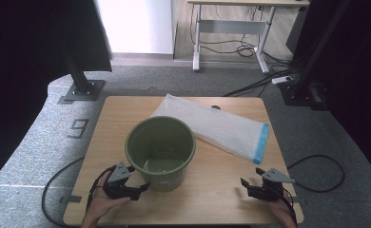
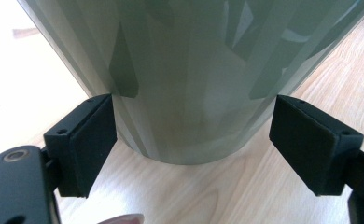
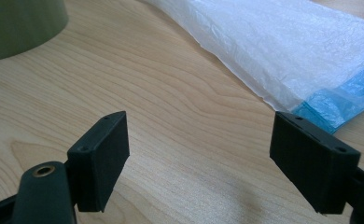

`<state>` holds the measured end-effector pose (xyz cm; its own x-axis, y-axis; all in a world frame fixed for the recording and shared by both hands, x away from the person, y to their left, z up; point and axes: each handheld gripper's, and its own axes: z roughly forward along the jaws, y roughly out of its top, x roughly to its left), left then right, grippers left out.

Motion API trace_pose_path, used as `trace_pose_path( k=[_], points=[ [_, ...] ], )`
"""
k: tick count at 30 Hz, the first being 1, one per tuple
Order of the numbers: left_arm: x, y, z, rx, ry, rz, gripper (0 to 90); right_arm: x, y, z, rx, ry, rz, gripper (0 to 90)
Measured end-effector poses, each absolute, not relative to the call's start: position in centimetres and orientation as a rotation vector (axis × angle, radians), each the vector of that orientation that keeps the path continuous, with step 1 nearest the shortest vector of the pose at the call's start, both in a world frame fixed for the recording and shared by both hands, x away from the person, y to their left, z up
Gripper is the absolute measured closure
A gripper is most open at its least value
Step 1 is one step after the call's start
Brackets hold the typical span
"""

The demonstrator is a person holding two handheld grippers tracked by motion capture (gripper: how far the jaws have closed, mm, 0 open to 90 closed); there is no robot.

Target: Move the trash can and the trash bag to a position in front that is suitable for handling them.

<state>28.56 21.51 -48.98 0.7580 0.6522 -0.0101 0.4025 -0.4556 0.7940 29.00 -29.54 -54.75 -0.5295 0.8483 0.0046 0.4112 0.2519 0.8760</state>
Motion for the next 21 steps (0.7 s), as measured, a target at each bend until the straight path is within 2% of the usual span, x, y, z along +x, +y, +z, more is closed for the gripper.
trace_pose_path(
  k=[12,17,21],
  points=[
    [31.7,16.8,-48.4,2.115,0.704,0.323,16.9,28.4,-29.6,-54.7,1.145,2.042,1.225,19.1],
    [32.1,15.9,-48.5,2.125,0.69,0.32,17.0,28.4,-29.7,-54.8,1.147,2.051,1.208,19.1],
    [31.4,16.7,-48.3,2.142,0.717,0.359,16.9,28.2,-29.8,-54.8,1.146,2.047,1.199,19.1]
  ],
)
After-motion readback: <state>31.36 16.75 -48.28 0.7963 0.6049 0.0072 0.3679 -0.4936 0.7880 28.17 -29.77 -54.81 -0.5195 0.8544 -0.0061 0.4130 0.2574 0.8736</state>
